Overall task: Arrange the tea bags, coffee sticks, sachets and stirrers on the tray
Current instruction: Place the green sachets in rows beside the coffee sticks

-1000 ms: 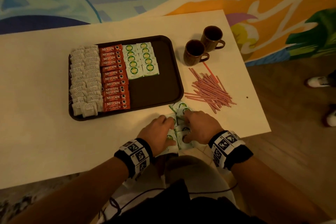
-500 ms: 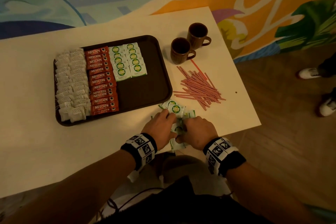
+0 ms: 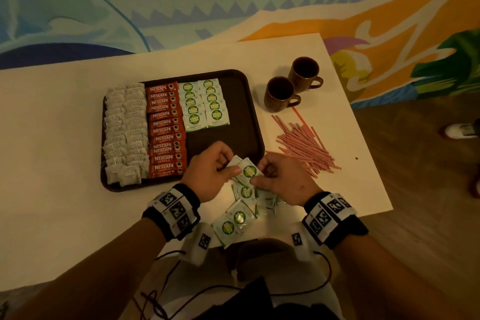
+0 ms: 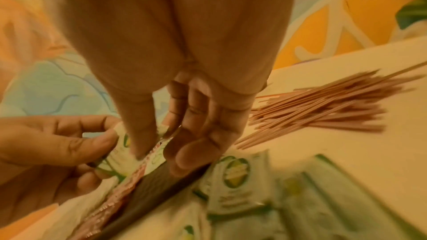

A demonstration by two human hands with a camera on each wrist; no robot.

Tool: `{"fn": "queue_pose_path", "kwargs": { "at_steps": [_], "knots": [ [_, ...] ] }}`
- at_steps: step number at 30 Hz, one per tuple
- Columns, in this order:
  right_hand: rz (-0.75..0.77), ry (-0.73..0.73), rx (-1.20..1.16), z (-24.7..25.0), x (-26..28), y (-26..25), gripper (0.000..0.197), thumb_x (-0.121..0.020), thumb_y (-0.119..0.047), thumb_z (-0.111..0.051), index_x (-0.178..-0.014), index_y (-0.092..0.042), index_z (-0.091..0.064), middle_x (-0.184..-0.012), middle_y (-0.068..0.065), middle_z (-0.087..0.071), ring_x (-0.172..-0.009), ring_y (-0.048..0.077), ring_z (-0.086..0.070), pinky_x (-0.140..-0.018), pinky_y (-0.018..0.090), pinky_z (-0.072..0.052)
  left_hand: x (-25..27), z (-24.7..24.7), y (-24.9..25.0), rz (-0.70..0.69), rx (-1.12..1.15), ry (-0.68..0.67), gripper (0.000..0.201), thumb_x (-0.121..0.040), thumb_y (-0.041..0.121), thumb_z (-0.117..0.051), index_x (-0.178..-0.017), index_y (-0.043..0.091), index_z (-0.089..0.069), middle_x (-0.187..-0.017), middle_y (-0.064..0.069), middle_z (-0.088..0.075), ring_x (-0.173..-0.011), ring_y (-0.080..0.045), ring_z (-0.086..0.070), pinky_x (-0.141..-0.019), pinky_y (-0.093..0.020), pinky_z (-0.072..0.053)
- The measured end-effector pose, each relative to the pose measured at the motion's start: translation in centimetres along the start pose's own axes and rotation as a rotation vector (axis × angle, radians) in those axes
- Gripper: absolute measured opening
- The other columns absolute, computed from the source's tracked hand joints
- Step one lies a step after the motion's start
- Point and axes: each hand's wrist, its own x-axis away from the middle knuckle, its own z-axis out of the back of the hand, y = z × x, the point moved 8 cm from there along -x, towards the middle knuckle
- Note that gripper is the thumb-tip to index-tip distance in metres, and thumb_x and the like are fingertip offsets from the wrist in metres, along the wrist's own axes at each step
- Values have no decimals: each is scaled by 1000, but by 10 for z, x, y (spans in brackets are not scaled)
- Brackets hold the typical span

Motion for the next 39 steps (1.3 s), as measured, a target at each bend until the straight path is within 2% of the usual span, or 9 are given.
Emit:
{"fn": "queue_pose_path", "kwargs": {
  "at_steps": [2, 5, 11, 15, 18, 22, 27, 31, 39],
  "knots": [
    [-21, 35, -136, -2, -18, -9, 16, -84, -24, -83, -91, -24, -69, -80, 1, -75, -72, 18, -72, -71, 41, -61, -8, 23, -4, 17, 74, 58, 31, -85, 13, -80, -98, 29, -56, -89, -8, -68, -80, -27, -72, -69, -42, -63],
    [-44, 66, -302, -5, -45, -29, 9, -89, -13, -78, -90, -14, -70, -78, 9, -76, -73, 31, -74, -69, 47, -63, -18, 51, -9, 30, 133, 110, 33, -88, 6, -76, -107, 25, -57, -89, -4, -72, -79, -21, -75, -69, -43, -64],
    [-125, 6, -501, -18, -95, -55, 13, -90, -1, -75, -99, -3, -65, -85, 9, -72, -68, 20, -71, -68, 46, -65, -42, 79, -21, 66, 185, 158, 29, -88, 6, -76, -106, 23, -60, -92, -16, -69, -80, -22, -76, -69, -38, -65],
    [-168, 92, -444, -12, -122, -44, 9, -95, -3, -69, -97, -12, -65, -100, 11, -72, -91, 26, -74, -66, 46, -65, -56, 95, -37, 104, 158, 203, 27, -88, 2, -75, -105, 18, -61, -77, 3, -60, -75, -20, -72, -69, -35, -65],
    [-206, 129, -330, -7, -137, -36, 6, -96, -8, -69, -97, -13, -67, -95, 6, -71, -87, 29, -74, -66, 48, -65, -65, 104, -49, 137, 17, 237, 25, -89, 9, -76, -101, 23, -59, -83, -15, -62, -79, -30, -69, -69, -37, -63],
    [-173, 160, -65, -7, -157, -32, 12, -91, -17, -76, -90, -26, -67, -84, -1, -69, -77, 24, -72, -73, 47, -64, -77, 107, -57, 137, -118, 266, 25, -85, 15, -79, -97, 25, -60, -74, -2, -60, -67, -15, -57, -70, -33, -54],
    [-167, 188, 51, -10, -169, -31, 14, -88, -22, -79, -97, -23, -68, -83, -6, -64, -81, 14, -64, -73, 29, -52, -85, 111, -59, 114, -224, 278, 26, -82, 17, -82, -96, 23, -62, -93, -2, -60, -81, -17, -58, -74, -31, -49],
    [-162, 227, 70, -10, -171, -32, 16, -88, -21, -79, -100, -19, -69, -81, -7, -63, -77, 9, -60, -70, 24, -48, -88, 109, -63, 114, -247, 280, 26, -80, 18, -83, -97, 20, -63, -101, -3, -56, -84, -16, -55, -80, -33, -51],
    [-146, 263, 75, -9, -174, -34, 23, -86, -20, -81, -104, -17, -67, -90, -1, -69, -85, 16, -66, -77, 33, -57, -91, 101, -61, 118, -283, 276, 29, -81, 23, -83, -103, 15, -66, -108, 0, -50, -92, -24, -59, -85, -38, -53]
  ]
}}
